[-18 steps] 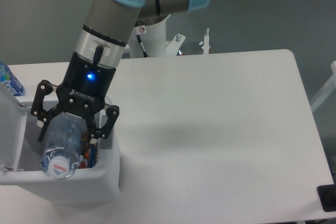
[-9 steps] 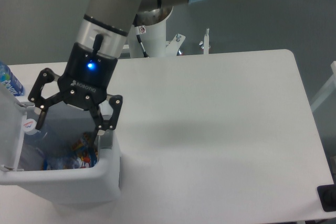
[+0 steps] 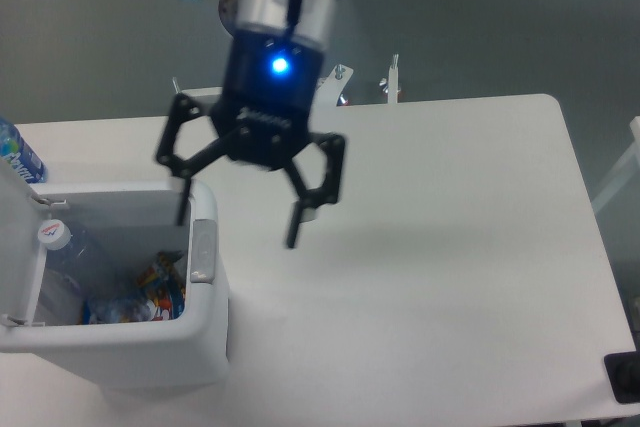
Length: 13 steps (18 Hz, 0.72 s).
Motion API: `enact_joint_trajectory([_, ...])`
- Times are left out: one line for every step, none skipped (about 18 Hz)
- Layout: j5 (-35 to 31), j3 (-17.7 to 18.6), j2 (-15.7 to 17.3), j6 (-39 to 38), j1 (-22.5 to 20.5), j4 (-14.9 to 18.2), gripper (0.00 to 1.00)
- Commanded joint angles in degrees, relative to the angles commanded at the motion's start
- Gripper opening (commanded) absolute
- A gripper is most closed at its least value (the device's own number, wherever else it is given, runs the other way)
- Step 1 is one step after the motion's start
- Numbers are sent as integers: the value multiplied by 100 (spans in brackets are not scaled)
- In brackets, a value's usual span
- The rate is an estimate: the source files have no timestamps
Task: Place the trash in the trash can
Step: 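Raise the open gripper up out of the trash bin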
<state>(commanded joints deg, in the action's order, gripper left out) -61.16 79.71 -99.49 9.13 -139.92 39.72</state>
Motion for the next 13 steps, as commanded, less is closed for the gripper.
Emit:
enact_joint_trajectory([-254, 18, 35, 88, -18, 52, 100])
enact_joint_trajectory([-526, 35, 70, 211, -9, 131, 100])
enact_joint_trajectory([-764, 35, 105, 464, 0, 210, 100])
enact_joint_trajectory([-1010, 44, 132, 859, 8, 307, 100])
enact_joint_trajectory([-1282, 44, 167, 1350, 17, 499, 100])
enact_joint_trajectory([-1607, 44, 228, 1868, 26, 797, 100])
enact_joint_trajectory([-1906, 44, 263, 2360, 26, 1131, 100])
enact_joint_trajectory([-2065, 53, 307, 2774, 26, 1421, 100])
enact_joint_trajectory([-2102, 44, 343, 3083, 17, 1633, 100])
enact_joint_trajectory([-2102, 44, 369, 3286, 9, 1757, 100])
enact_joint_trajectory([-2102, 44, 369, 3367, 0, 1802, 100])
enact_joint_trajectory([-2111, 44, 378, 3359, 0, 1819, 100])
enact_joint_trajectory([-2111, 44, 378, 3359, 0, 1820, 100])
